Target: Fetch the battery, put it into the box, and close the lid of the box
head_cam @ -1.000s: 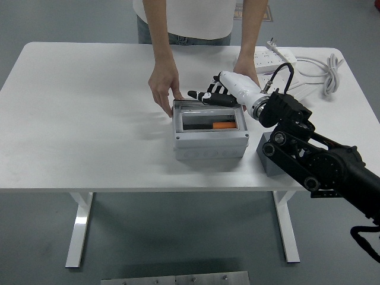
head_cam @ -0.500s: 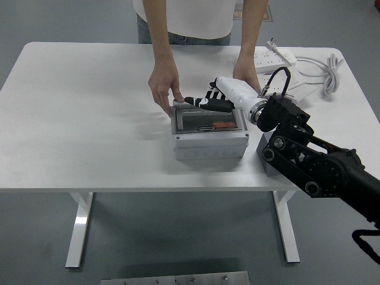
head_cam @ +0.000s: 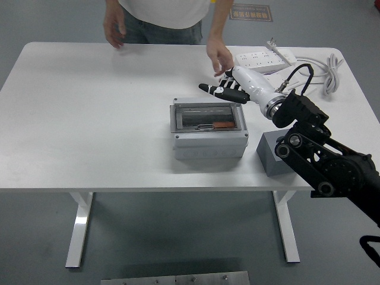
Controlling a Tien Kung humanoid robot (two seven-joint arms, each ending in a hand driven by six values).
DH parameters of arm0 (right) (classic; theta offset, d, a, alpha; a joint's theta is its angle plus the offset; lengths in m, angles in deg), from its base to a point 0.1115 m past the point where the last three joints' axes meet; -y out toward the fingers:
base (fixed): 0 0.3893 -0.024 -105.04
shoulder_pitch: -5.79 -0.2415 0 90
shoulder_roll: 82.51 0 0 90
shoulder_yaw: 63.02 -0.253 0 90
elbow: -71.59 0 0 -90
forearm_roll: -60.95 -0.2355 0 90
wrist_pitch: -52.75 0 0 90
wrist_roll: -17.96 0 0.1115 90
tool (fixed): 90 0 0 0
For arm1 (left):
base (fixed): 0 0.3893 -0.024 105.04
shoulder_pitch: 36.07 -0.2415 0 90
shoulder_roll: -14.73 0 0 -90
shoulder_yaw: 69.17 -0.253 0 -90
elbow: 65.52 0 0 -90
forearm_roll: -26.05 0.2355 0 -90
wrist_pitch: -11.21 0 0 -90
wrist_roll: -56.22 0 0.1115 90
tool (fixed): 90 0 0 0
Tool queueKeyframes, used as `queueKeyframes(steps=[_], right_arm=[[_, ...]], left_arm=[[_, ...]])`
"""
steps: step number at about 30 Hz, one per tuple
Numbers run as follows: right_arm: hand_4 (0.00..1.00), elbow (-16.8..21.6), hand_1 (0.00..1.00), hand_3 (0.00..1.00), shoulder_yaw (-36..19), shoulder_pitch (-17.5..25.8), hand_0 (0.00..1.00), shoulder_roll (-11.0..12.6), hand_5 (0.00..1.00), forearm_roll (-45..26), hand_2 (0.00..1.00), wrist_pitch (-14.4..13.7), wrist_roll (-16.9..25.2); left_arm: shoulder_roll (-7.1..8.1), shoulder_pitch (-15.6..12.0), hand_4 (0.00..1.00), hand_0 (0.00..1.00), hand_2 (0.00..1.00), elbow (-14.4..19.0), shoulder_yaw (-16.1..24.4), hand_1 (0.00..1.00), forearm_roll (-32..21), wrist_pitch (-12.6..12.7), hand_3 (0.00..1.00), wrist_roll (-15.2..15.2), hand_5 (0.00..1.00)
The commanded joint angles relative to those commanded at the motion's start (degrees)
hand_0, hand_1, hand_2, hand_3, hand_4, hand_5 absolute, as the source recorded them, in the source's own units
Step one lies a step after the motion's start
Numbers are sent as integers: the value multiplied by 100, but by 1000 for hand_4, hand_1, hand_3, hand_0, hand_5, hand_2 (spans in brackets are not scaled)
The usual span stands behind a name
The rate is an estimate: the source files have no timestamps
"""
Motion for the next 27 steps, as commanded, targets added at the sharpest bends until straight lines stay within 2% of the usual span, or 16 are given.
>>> queueKeyframes(steps=[4,6,7,12,13,14,18,19,24,25,27], right_arm=[[991,195,336,403,-603,533,262,77,998,-643,405,-429,666],[991,220,336,403,-918,820,262,68,998,-1078,405,-473,1066],[975,197,264,327,-1092,990,186,57,998,-1302,317,-417,1284],[975,-79,264,327,-1847,1769,186,-54,998,-2424,317,99,2335],[899,-118,219,299,-1950,1882,153,-70,998,-2595,277,172,2478],[899,-176,219,299,-2109,2058,153,-92,998,-2870,277,264,2697],[899,-334,219,299,-2576,2575,153,-133,998,-3705,277,435,3300],[912,-349,263,328,-2673,2681,214,-136,998,-3911,322,436,3424],[912,-382,263,328,-3141,2924,214,-215,998,-4962,322,330,3905],[921,-383,370,412,-3246,2922,447,-241,998,-5190,462,292,3942],[921,-385,370,412,-3412,2907,447,-277,998,-5547,462,239,3972]], left_arm=[[-35,-41,500,632,573,-4,-31,698,-50,34,541,-18,2],[-56,-57,500,632,573,-7,-45,698,-71,48,541,-30,2],[-70,-64,500,632,573,-10,-59,698,-93,58,541,-43,2],[-118,-68,500,632,573,-20,-86,698,-132,82,541,-90,2],[-123,-67,500,632,573,-22,-93,698,-141,86,541,-100,2],[-131,-64,500,632,573,-25,-104,698,-157,94,541,-116,2],[-151,-56,500,632,573,-33,-138,698,-204,123,541,-166,2],[-153,-56,500,632,573,-34,-144,698,-211,128,541,-174,2],[-157,-54,500,632,573,-37,-143,698,-203,133,541,-193,2],[-160,-50,500,632,573,-37,-144,698,-201,130,541,-196,2],[-163,-42,500,632,573,-40,-152,698,-203,120,541,-206,2]])
